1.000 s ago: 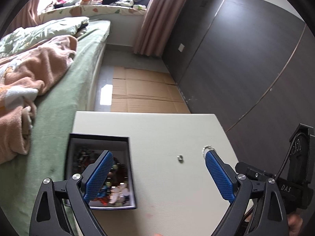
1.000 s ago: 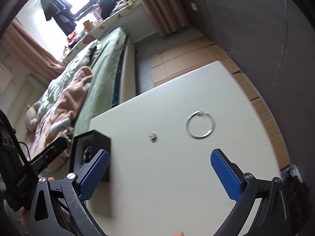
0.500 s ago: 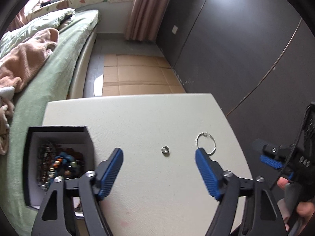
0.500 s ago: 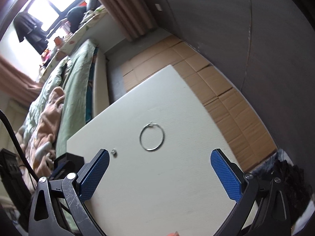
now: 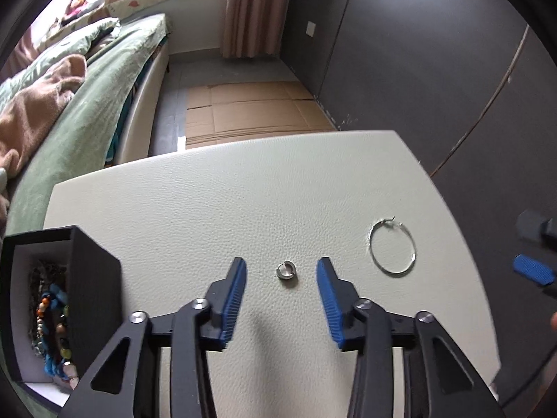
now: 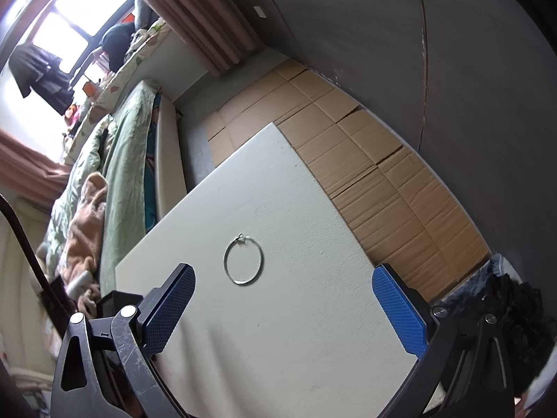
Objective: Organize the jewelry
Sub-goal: 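Move the left gripper to the small silver ring and close on it, then lift the silver ring with the left gripper while the right grasps the silver hoop earring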
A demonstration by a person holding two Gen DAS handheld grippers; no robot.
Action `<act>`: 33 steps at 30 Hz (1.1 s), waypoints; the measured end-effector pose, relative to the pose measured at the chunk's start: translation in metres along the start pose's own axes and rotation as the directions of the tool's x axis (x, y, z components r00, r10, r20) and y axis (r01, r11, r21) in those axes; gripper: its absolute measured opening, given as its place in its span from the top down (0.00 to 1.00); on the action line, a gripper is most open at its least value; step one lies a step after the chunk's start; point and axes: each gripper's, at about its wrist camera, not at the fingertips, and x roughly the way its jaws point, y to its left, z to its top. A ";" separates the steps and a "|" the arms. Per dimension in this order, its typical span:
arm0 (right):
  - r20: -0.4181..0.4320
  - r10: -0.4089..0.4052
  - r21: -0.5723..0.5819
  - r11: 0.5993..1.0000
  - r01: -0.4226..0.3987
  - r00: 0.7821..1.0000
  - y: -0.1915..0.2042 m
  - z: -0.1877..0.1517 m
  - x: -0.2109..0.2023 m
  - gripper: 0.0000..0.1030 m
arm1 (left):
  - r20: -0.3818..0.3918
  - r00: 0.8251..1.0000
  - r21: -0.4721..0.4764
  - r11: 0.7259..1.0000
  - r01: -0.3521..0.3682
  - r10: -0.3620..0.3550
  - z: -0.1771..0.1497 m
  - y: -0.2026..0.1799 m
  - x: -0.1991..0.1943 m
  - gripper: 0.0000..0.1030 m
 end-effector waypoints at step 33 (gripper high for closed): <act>-0.091 -0.080 -0.234 0.970 0.057 0.993 0.043 0.000 0.058 0.44 | 0.094 0.994 -0.053 0.997 0.054 -0.049 0.013 0.033 -0.036 0.87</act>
